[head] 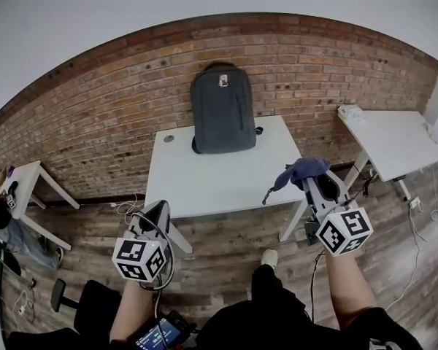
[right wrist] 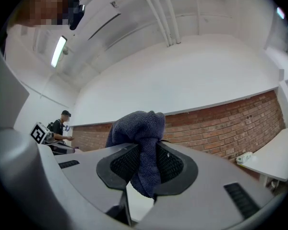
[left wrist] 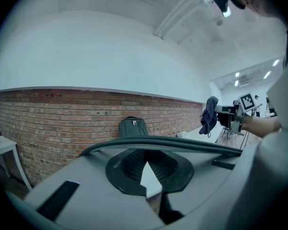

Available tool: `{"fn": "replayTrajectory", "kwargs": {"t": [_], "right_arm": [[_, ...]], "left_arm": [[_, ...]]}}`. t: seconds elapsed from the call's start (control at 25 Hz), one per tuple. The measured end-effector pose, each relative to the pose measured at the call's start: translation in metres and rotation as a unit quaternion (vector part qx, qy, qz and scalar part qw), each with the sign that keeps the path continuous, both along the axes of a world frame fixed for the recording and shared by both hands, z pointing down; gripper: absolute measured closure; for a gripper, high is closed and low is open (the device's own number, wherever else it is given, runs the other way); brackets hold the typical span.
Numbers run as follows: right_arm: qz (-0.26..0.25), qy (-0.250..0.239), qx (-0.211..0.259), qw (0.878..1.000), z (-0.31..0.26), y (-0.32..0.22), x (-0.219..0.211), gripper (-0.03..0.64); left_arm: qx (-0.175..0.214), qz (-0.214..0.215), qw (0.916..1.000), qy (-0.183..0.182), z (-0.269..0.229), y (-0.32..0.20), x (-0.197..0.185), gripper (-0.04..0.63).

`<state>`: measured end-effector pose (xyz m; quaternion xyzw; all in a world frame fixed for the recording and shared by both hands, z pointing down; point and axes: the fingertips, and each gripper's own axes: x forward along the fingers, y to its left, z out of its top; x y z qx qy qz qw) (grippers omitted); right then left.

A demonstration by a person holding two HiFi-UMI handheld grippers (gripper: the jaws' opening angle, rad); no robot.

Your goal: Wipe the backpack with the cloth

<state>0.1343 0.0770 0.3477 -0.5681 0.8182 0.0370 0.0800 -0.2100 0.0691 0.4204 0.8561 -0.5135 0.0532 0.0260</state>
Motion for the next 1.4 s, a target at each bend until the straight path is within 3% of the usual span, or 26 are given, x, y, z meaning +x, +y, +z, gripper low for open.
{"fn": "replayTrajectory", "kwargs": {"t": [0.24,0.56,0.88,1.4], "right_arm": [[0.024,-0.002,0.000,1.000,-0.012,0.090,0.002,0.531],[0.035,-0.009,-0.019,0.999,-0.013,0.133,0.025,0.531],[0.028,-0.004,-0.011,1.000,-0.014,0.156,0.050,0.531],[0.011,0.018,-0.007,1.000,-0.008,0.144,0.045,0.532]], "left_arm": [[-0.007,0.002,0.9999,0.011,-0.011,0.075,-0.017,0.598],[0.004,-0.017,0.9997,0.014,-0.033,0.120,0.000,0.598],[0.008,-0.026,0.9996,0.008,-0.036,0.143,0.022,0.598],[0.021,-0.042,0.9988,-0.016,-0.043,0.144,0.025,0.598]]}}
